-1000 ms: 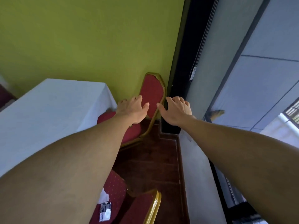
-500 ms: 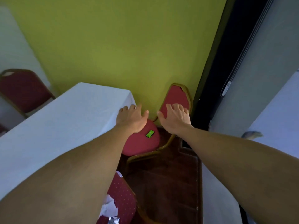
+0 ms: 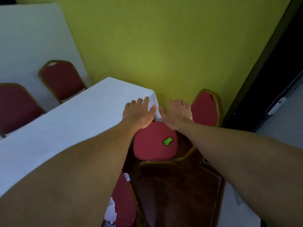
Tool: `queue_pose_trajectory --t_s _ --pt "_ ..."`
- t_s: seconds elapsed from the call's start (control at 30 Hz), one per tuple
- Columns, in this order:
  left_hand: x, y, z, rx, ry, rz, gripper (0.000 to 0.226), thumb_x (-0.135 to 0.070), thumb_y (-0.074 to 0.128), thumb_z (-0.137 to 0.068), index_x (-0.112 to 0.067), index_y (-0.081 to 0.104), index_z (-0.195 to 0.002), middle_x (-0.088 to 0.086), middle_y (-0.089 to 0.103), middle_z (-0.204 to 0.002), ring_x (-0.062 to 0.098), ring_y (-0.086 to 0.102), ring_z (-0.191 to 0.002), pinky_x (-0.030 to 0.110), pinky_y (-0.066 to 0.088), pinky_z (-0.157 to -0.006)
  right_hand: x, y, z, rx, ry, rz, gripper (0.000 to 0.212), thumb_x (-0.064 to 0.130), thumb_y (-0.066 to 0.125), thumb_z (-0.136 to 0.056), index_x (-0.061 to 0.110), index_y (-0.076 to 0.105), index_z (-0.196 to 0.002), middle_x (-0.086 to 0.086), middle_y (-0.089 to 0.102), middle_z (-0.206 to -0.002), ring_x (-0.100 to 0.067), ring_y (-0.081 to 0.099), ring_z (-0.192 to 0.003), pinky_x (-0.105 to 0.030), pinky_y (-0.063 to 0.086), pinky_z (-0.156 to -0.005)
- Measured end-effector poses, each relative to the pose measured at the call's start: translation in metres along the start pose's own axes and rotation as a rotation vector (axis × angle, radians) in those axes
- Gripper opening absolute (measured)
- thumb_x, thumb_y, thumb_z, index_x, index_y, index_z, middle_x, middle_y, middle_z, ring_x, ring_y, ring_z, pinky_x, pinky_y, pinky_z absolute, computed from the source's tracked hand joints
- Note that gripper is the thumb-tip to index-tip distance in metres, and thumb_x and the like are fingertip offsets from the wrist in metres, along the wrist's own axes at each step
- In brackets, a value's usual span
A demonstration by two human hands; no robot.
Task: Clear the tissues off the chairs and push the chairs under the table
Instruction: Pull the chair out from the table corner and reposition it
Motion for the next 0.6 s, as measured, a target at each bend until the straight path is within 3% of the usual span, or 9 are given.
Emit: queue_pose_trajectory --t_s 0.27,0.6 --pt "-0.015 0.007 -0.024 0.002 -0.042 0.017 0.065 -0.054 0.019 -0.103 -0.018 0.02 -0.157 0.012 0.039 -0.153 0.035 0.039 -0.136 0.047 0.029 -0.11 -0.026 -0.004 -0.028 -0.027 -0.014 -0.013 0.069 0.064 0.023 -0.099 0.014 0.048 -0.14 -0.018 0.048 -0.142 -0.035 0.039 -0.135 -0.047 0.029 -0.111" --pt "-0.024 0.017 -0.054 -0.01 0.032 0.002 0.066 -0.054 0.02 -0.103 -0.017 0.021 -0.157 0.012 0.04 -0.152 0.035 0.041 -0.135 0.046 0.03 -0.109 -0.034 0.0 -0.044 -0.033 0.01 -0.028 0.07 0.065 0.024 -0.099 0.014 0.045 -0.143 -0.017 0.045 -0.144 -0.034 0.036 -0.136 -0.049 0.029 -0.111"
Point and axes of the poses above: each hand's wrist, its own z-axis away from the middle knuckle, its own y-axis out of the palm, x = y × z, the point moved 1 cm from there along -z, towards the middle knuckle
